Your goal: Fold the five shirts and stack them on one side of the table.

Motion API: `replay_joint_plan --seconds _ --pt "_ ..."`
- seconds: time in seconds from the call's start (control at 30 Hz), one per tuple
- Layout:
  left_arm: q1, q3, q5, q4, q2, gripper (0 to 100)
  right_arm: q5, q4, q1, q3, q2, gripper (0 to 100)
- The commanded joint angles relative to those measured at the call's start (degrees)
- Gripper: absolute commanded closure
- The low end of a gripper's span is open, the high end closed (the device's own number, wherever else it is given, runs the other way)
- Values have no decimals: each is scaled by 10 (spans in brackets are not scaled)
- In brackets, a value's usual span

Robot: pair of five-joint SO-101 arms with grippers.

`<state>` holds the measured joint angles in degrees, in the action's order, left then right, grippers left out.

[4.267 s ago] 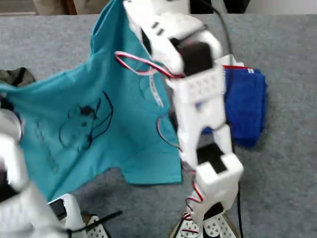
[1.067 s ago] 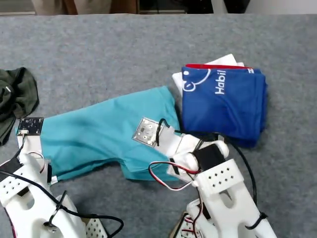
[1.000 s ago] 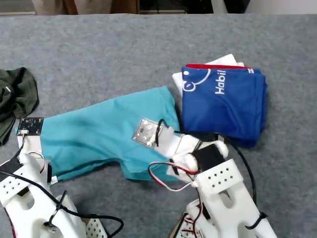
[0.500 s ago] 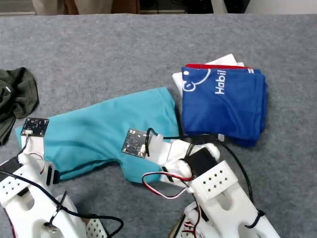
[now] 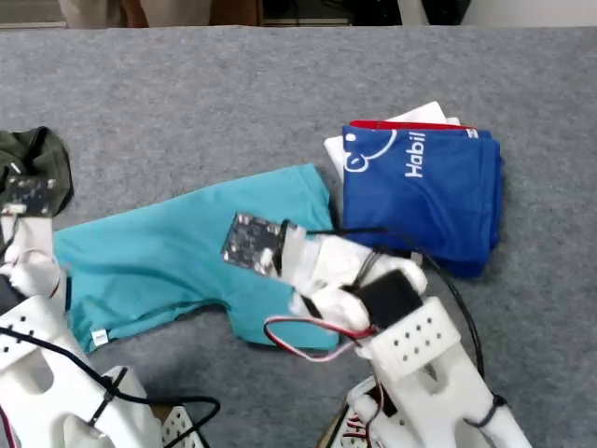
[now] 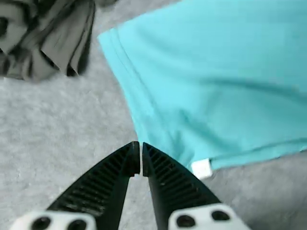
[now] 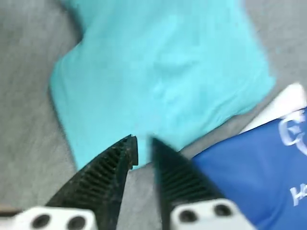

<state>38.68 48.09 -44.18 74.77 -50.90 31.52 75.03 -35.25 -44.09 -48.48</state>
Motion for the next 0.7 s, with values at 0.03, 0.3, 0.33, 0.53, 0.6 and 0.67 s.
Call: replay_joint_plan --seconds 0.03,0.3,0.33,0.53,0.6,0.67 --pt "-67 -20 74 -66 49 981 -24 -54 -4 99 123 994" --pt "-55 -76 193 -228 309 981 -62 -130 89 313 435 994" --pt "-51 -89 197 -237 342 981 -76 -131 102 343 473 994" --pt "-20 -158 197 -262 494 981 -131 -128 121 516 702 994" --pt "-10 -166 196 -280 524 981 -137 -127 124 561 767 994" --pt "4 -168 195 -295 546 981 -140 -127 132 606 823 994"
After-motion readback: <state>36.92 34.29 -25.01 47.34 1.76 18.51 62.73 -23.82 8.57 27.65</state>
